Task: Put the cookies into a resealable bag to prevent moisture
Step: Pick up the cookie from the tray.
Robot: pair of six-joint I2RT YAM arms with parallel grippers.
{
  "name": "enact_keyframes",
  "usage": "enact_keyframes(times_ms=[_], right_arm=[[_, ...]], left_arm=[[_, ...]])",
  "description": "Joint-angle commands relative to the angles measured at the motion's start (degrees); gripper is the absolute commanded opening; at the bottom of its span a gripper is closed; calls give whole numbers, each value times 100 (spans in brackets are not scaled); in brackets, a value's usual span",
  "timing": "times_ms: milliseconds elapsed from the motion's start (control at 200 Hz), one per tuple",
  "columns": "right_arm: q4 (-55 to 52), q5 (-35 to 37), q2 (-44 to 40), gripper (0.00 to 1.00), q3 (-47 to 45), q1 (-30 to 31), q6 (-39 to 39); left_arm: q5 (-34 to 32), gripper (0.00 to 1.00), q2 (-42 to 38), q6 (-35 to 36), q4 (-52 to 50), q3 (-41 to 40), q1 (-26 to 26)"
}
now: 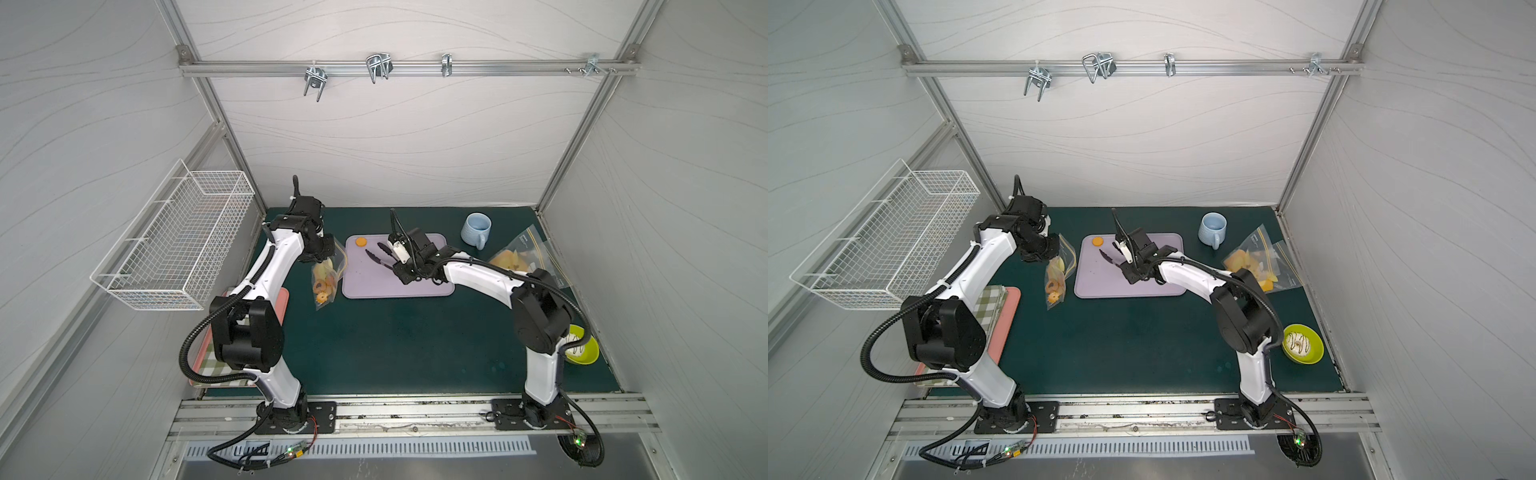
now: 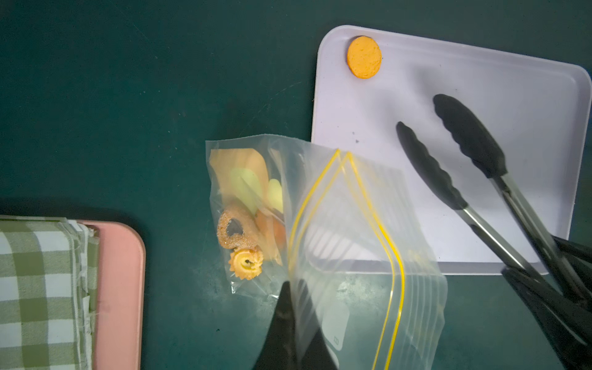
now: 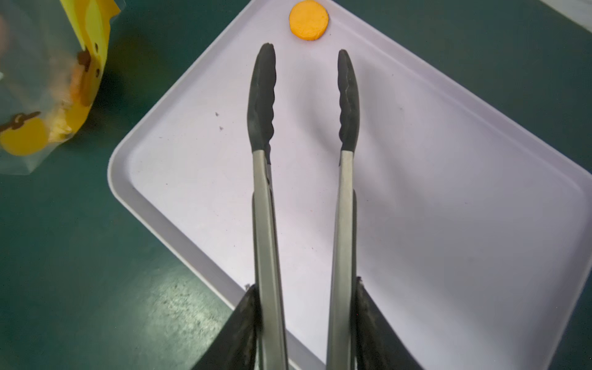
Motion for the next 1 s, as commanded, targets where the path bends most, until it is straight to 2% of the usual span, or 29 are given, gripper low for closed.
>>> enact_keyframes(times_ms=[0, 470, 995], right_arm=[[-200, -64, 267, 47, 492, 37, -134], [-937, -64, 1578, 50, 2116, 44, -368], [-1468, -115, 2501, 48, 3536, -18, -428]], left_arm=[[-60, 0, -85, -22, 120, 19, 32], [-41, 0, -80, -18, 120, 19, 32], [-25, 0, -73, -20, 113, 19, 41]])
